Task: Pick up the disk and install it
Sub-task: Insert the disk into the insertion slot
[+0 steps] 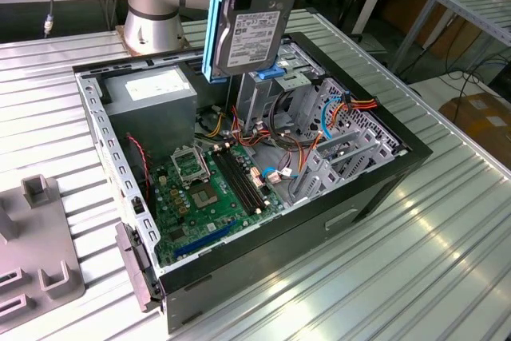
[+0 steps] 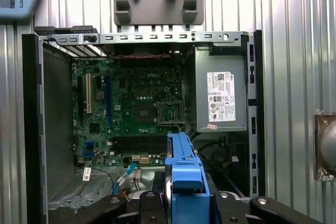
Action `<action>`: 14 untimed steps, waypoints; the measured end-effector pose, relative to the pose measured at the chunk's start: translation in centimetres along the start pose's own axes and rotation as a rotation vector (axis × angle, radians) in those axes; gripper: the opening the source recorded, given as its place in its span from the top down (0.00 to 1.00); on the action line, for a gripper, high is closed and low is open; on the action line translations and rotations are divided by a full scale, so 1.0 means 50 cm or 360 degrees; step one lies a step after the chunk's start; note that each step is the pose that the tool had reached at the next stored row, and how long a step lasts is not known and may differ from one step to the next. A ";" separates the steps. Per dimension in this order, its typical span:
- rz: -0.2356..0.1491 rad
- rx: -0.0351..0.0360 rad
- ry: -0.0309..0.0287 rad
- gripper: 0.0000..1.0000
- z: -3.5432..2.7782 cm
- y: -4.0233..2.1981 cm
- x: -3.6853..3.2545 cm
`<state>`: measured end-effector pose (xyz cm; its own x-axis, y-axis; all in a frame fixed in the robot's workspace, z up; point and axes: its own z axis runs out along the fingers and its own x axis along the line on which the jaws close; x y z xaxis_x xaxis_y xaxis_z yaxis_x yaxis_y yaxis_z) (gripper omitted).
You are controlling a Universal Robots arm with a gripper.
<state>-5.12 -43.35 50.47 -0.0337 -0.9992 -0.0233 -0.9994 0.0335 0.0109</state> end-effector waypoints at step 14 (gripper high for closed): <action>0.0000 0.0000 -0.00001 0.63 0.000 -0.015 0.062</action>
<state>-4.48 -46.48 50.37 -0.0337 -0.9992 -0.0234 -0.9994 0.0335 0.0108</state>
